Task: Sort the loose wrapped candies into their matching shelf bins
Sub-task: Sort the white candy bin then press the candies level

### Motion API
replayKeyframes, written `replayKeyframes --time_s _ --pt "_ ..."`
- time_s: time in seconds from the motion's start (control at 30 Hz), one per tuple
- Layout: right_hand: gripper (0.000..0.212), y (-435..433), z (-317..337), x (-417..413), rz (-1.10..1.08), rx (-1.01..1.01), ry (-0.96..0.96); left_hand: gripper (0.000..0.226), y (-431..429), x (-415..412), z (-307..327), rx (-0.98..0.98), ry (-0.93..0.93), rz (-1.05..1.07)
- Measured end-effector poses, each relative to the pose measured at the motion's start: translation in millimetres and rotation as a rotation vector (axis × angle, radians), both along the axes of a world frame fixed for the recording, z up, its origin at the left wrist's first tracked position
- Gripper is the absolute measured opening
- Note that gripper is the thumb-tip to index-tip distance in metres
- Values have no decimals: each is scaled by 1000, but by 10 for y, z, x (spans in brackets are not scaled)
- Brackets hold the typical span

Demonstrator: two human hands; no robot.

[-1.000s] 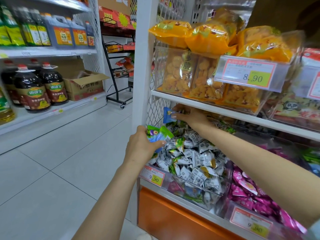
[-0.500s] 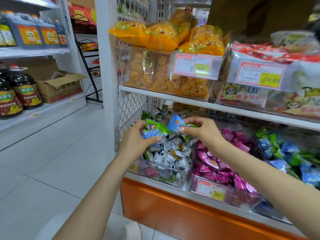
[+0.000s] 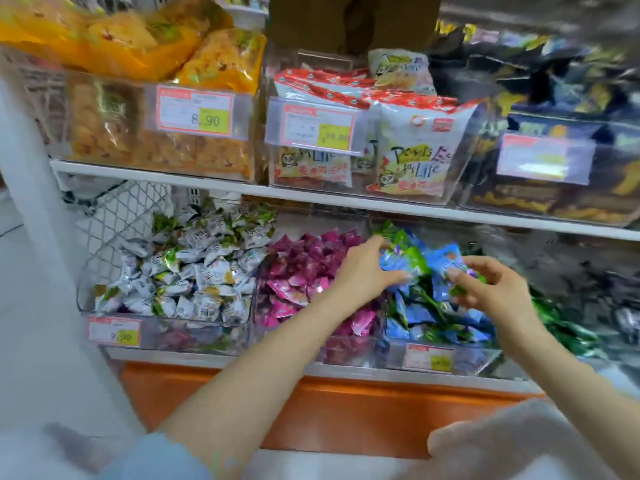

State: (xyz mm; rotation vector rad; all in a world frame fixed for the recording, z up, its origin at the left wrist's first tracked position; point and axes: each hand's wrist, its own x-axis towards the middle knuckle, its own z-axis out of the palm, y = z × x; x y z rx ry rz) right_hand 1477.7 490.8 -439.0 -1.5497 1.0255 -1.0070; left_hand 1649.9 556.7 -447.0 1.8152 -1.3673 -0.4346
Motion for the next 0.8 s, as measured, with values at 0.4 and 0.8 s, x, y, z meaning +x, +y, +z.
replayKeyframes --time_s 0.4,0.8 --pt "23 -143 -316 -84 107 -290 497 21 336 228 -186 -79 -127 -26" --pt "25 616 -352 1132 596 -584 349 28 1214 1345 -302 -115 -485 341"
